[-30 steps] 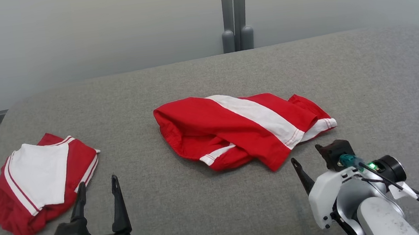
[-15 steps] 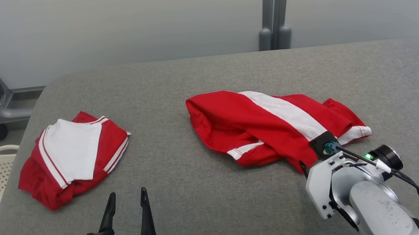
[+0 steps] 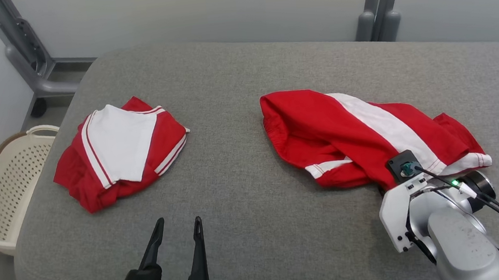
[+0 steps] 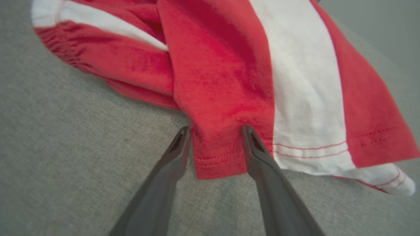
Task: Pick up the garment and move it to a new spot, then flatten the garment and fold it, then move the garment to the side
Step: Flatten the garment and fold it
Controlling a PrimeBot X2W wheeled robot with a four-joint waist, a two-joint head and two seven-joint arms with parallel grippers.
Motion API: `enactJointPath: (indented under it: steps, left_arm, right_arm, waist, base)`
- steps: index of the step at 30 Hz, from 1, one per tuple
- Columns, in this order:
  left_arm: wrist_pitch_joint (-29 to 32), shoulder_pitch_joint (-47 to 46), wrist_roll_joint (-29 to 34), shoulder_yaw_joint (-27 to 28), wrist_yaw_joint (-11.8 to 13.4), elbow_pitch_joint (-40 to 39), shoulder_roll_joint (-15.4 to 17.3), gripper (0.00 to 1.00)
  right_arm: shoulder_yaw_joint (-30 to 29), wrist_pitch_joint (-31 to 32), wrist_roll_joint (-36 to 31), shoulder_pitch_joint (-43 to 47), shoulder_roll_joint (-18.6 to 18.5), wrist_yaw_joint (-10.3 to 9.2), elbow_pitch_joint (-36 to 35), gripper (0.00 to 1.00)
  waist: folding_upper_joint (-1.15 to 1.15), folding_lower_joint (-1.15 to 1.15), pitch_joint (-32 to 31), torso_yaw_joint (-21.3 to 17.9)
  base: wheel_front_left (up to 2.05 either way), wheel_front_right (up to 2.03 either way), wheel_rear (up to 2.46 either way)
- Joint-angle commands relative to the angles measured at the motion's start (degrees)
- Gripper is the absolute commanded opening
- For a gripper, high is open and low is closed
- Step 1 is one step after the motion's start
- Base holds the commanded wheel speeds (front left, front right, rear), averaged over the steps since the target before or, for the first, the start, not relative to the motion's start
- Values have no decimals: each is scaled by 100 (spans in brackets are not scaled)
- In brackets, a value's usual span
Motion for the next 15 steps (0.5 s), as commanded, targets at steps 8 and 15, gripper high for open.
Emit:
enactJointPath:
  steps: [8, 15]
  left_arm:
    - [-1, -153, 92, -92, -94, 76, -34, 100]
    - [-1, -156, 97, -159, -116, 168, -7, 100]
  right_arm:
    - [-174, -380, 56, -338, -22, -1, 299, 0]
    - [-265, -407, -5, -640, -24, -1, -113, 0]
  waist:
    - [0, 0, 143, 144]
    - [0, 0, 44, 55]
  base:
    - [0, 0, 0]
    - [0, 0, 0]
